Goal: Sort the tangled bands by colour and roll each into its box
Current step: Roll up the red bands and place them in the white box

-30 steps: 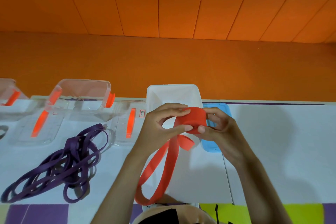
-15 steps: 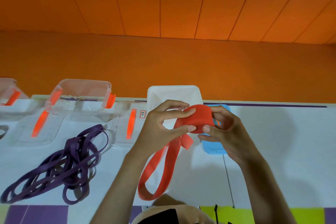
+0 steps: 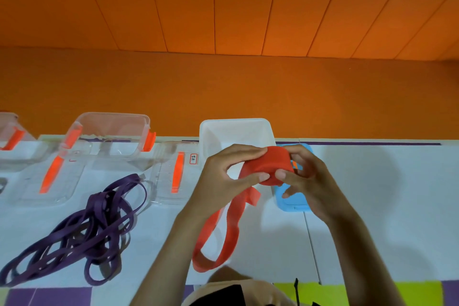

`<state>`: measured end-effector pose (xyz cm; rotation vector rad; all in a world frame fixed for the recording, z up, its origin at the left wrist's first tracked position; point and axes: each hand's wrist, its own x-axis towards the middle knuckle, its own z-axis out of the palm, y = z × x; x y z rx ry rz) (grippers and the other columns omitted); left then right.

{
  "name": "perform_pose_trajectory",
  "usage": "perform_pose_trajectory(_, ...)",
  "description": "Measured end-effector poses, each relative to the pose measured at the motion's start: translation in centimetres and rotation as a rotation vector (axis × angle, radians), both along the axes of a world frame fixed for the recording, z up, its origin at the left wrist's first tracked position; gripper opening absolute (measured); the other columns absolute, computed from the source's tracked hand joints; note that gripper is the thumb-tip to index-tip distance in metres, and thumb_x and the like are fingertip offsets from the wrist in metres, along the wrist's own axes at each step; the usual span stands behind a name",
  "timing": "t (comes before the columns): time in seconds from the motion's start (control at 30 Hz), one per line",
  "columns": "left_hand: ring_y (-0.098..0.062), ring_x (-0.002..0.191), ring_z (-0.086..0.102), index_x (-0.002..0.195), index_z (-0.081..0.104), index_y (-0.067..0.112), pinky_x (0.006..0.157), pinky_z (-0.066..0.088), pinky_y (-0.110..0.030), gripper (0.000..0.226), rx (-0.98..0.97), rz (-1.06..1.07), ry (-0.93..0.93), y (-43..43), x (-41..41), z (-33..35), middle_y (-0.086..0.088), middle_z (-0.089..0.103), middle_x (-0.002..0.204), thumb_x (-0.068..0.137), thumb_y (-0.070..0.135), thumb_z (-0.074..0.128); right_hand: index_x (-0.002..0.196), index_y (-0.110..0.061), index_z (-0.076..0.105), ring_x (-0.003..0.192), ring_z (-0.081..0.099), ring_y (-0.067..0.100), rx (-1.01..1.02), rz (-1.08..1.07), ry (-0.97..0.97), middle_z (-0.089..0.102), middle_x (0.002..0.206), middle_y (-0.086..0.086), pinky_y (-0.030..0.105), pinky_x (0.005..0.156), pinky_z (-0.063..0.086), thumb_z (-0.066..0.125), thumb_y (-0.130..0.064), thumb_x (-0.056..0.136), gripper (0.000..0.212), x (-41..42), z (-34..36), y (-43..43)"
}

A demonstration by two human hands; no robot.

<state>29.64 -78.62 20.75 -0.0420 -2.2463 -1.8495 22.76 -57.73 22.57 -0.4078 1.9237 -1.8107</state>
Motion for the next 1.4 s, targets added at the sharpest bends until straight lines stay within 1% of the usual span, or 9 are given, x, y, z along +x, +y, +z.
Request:
perform_pose_trajectory(0.2, -0.023, 0.11, 0.073, 0.121, 0.077, 0.041, 0.097, 0.06, -0.035, 0.054, 0.196, 0.0, 0.009, -1.0, 0.5, 0.2, 0.004, 0.077, 0.113, 0.071, 0.03, 0.094, 0.118, -0.021, 0.064, 0.109, 0.074, 0.034, -0.096, 0.041, -0.083, 0.071, 0.122, 0.008, 0.041, 0.077, 0.065, 0.082, -0.023, 0.086, 0.037, 0.7, -0.2, -0.4)
perform_pose_trajectory(0.4, -0.019, 0.118, 0.073, 0.099, 0.078, 0.02, 0.101, 0.059, -0.036, 0.03, 0.256, 0.092, 0.082, 0.0, 0.9, -0.2, 0.004, 0.078, 0.121, 0.076, 0.011, 0.093, 0.122, -0.02, 0.062, 0.103, 0.076, 0.039, -0.104, 0.042, -0.172, 0.073, 0.121, 0.016, 0.044, 0.076, 0.065, 0.086, -0.028, 0.079, 0.05, 1.1, 0.5, -1.0)
perform_pose_trajectory(0.6, -0.019, 0.116, 0.07, 0.118, 0.08, 0.036, 0.094, 0.058, -0.025, 0.04, 0.178, 0.023, 0.026, -1.4, 1.5, 0.4, 0.006, 0.073, 0.117, 0.081, 0.023, 0.09, 0.132, 0.002, 0.045, 0.112, 0.072, 0.045, -0.259, -0.012, -0.22, 0.069, 0.124, 0.027, 0.044, 0.082, 0.063, 0.065, -0.017, 0.092, 0.049, 2.1, -0.3, -1.0)
perform_pose_trajectory(0.7, -0.018, 0.114, 0.072, 0.115, 0.08, 0.039, 0.094, 0.058, -0.022, 0.04, 0.181, 0.059, 0.077, -1.9, 1.7, 0.7, 0.009, 0.077, 0.116, 0.079, 0.028, 0.091, 0.131, -0.003, 0.052, 0.113, 0.072, 0.033, -0.161, 0.065, -0.146, 0.073, 0.12, 0.019, 0.036, 0.092, 0.061, 0.068, -0.024, 0.092, 0.047, 2.0, -0.1, -1.1)
perform_pose_trajectory(0.8, -0.019, 0.114, 0.073, 0.108, 0.079, 0.036, 0.094, 0.058, -0.023, 0.038, 0.197, 0.114, 0.081, -1.5, 2.0, 0.3, 0.009, 0.078, 0.114, 0.076, 0.022, 0.094, 0.122, -0.011, 0.064, 0.1, 0.075, 0.017, 0.029, 0.077, -0.072, 0.079, 0.107, 0.001, 0.018, 0.082, 0.056, 0.08, -0.025, 0.082, 0.045, 1.6, 0.4, -1.1)
perform_pose_trajectory(0.9, -0.021, 0.118, 0.072, 0.106, 0.079, 0.027, 0.098, 0.059, -0.029, 0.031, 0.21, 0.161, 0.107, -0.4, 2.2, -0.2, 0.007, 0.078, 0.116, 0.079, 0.017, 0.091, 0.129, -0.018, 0.061, 0.099, 0.077, 0.032, -0.017, 0.037, -0.104, 0.079, 0.11, 0.011, 0.027, 0.08, 0.061, 0.088, -0.016, 0.082, 0.054, 2.0, 0.1, -1.4)
perform_pose_trajectory(1.1, -0.023, 0.119, 0.066, 0.122, 0.079, 0.028, 0.096, 0.057, -0.032, 0.038, 0.235, 0.045, 0.092, -0.5, 1.7, 0.9, 0.004, 0.069, 0.118, 0.085, 0.024, 0.084, 0.134, -0.004, 0.049, 0.11, 0.073, 0.042, -0.274, 0.012, -0.164, 0.073, 0.117, 0.022, 0.04, 0.089, 0.062, 0.076, -0.019, 0.087, 0.057, 2.9, 0.1, -1.7)
perform_pose_trajectory(1.3, -0.016, 0.108, 0.075, 0.112, 0.076, 0.041, 0.089, 0.059, -0.022, 0.044, 0.204, 0.073, 0.075, -0.9, 1.8, 1.8, 0.011, 0.078, 0.111, 0.073, 0.031, 0.095, 0.127, -0.013, 0.063, 0.108, 0.073, 0.026, -0.038, 0.055, -0.028, 0.076, 0.115, 0.006, 0.028, 0.088, 0.059, 0.084, -0.015, 0.083, 0.049, 2.2, 0.8, -0.7)
perform_pose_trajectory(1.4, -0.014, 0.107, 0.075, 0.1, 0.073, 0.039, 0.09, 0.058, -0.021, 0.033, 0.216, 0.118, 0.091, 0.0, 1.8, 1.6, 0.013, 0.078, 0.109, 0.075, 0.029, 0.093, 0.132, -0.007, 0.059, 0.109, 0.073, 0.03, -0.074, 0.034, 0.005, 0.076, 0.117, 0.012, 0.037, 0.093, 0.062, 0.07, -0.021, 0.091, 0.045, 2.2, 1.1, -0.6)
